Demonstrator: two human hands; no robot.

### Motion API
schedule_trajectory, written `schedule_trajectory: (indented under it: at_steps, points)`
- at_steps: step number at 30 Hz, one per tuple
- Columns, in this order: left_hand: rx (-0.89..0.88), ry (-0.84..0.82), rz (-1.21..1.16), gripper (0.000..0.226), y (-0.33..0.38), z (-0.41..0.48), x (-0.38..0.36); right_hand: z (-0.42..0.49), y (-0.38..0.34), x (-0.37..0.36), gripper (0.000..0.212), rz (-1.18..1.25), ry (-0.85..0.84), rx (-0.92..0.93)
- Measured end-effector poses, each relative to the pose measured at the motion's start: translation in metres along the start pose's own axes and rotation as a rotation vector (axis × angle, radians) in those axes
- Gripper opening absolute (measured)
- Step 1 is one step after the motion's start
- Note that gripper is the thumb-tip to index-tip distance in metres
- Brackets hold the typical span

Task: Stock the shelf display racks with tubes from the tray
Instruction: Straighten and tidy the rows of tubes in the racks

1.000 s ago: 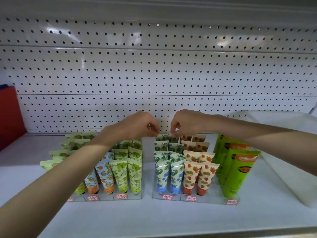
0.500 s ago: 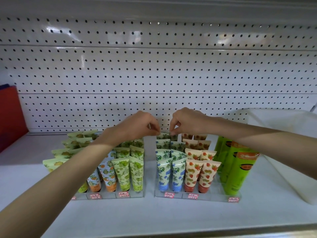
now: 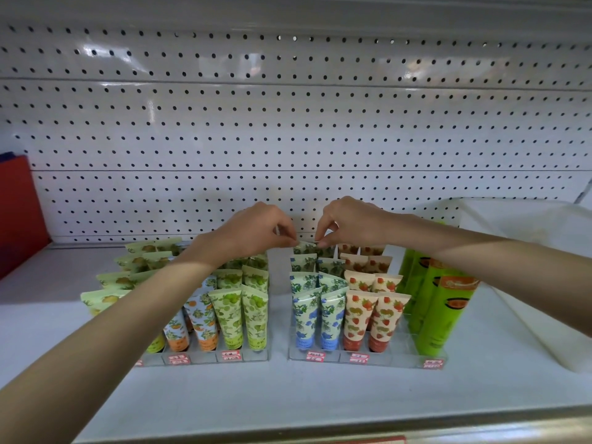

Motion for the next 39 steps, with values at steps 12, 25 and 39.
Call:
schedule_trajectory:
  at_steps: [12,25,39]
  points:
    - [-0.06,0.032,-0.034,0.017,0.015,-0.015,0.005,-0.019,0.002,0.027,0.016,0.091,0.004,0.006]
    - [-0.04,-0.022,-0.076,0.006,0.018,-0.015,-0.007,-0.035,-0.013,0.008,0.01,-0.04,-0.026,0.003]
    - [-0.035,-0.015,-0.094,0.01,0.019,-0.019,-0.01,-0.038,-0.012,0.002,0.01,-0.014,0.015,-0.03]
Point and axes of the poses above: each hand's wrist, its own z-axis towards the middle knuckle, its own x-axis out of the back of the hand, y = z × x, the point moved 1 cm from there along z, towards the middle knuckle, and after that the axes turned 15 degrees about -z, right-handed, at the moved point
